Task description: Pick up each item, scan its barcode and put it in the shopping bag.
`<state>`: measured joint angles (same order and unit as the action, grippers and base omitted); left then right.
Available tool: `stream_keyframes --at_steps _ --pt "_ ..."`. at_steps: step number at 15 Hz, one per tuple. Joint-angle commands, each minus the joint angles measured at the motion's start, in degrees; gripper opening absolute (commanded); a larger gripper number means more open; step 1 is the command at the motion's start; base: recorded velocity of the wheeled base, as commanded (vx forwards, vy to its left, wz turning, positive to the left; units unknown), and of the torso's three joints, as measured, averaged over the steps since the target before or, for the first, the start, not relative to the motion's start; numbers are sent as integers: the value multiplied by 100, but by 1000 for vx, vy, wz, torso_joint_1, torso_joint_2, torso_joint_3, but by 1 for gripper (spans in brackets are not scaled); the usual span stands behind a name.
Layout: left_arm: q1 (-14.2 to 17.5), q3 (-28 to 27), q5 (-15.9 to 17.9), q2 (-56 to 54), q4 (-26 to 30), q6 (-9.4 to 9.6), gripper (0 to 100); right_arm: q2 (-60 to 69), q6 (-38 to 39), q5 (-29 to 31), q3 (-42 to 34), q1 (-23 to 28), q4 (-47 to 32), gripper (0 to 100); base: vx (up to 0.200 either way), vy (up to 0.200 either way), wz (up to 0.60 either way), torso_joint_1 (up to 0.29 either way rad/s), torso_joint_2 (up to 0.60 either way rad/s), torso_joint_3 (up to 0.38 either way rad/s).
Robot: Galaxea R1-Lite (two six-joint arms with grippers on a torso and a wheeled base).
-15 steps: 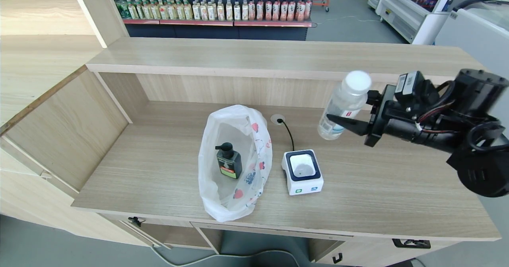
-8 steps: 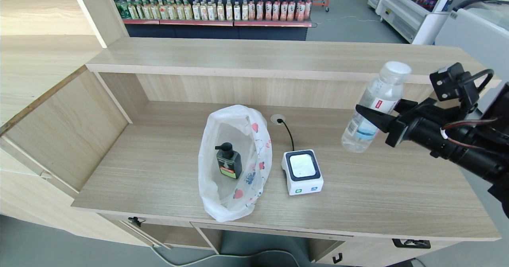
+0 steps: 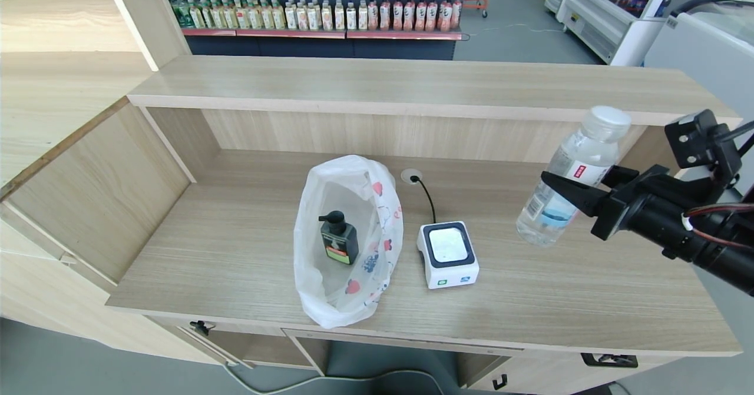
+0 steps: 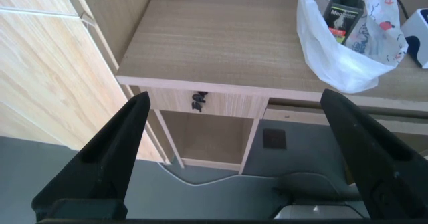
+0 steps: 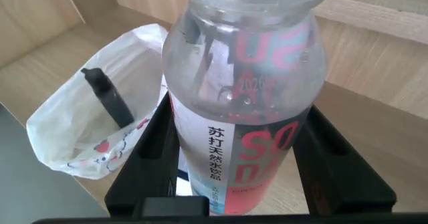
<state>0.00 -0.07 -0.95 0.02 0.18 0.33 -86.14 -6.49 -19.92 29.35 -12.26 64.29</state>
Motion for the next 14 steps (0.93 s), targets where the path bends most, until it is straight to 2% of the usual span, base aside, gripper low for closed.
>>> stream_keyframes --at_steps 1,8,14 --pt "0 -1 -2 -2 -1 -7 100 53 25 -3 35 5 -13 0 0 200 0 2 2 2" --pt "0 -1 -2 -2 -1 2 100 -430 279 -21 826 -22 -734 0 0 200 0 0 -2 4" --pt "0 -1 -2 -2 -1 -7 100 -2021 244 14 2030 -400 -400 0 0 0 0 0 0 0"
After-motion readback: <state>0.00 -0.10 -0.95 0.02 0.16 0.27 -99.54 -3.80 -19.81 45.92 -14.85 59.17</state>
